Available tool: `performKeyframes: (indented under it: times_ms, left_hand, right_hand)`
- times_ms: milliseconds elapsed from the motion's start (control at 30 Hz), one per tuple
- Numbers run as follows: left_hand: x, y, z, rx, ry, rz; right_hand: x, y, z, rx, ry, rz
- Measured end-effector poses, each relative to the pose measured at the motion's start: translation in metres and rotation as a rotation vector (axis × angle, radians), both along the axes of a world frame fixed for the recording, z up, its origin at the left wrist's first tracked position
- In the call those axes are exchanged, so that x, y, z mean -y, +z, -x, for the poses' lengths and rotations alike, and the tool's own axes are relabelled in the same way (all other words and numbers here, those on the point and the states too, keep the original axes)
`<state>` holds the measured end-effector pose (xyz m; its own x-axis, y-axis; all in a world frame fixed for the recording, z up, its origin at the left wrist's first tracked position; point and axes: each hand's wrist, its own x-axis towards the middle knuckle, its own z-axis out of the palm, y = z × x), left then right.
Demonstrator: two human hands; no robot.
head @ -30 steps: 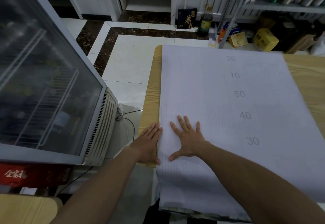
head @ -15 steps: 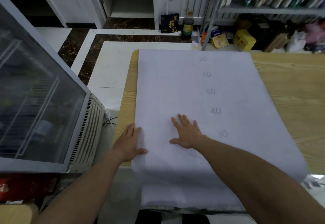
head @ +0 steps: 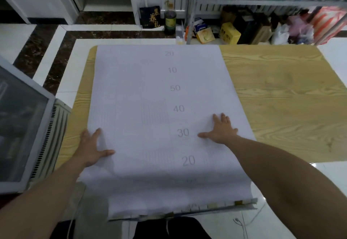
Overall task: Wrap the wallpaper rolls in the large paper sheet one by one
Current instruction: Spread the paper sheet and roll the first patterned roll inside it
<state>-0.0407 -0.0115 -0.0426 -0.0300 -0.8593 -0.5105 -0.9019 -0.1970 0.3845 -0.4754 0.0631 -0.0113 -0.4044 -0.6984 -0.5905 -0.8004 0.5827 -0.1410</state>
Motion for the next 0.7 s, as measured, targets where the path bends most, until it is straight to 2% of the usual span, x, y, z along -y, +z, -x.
performKeyframes:
  times_ms: [333,600,700]
  left_hand:
    - [0.006,0.003,0.009,-0.045,0.043,-0.016]
    - [0.013,0.003,0.015,-0.036,-0.030,0.009]
    - [0.016,0.002,0.016,-0.063,0.043,0.056]
  right_hand:
    - [-0.010,0.002,0.039,-0.012,-0.276,-0.032]
    - [-0.015,0.000,0.047,-0.063,-0.312,0.031]
    - [-0.016,-0.001,0.054,-0.070,-0.336,0.060]
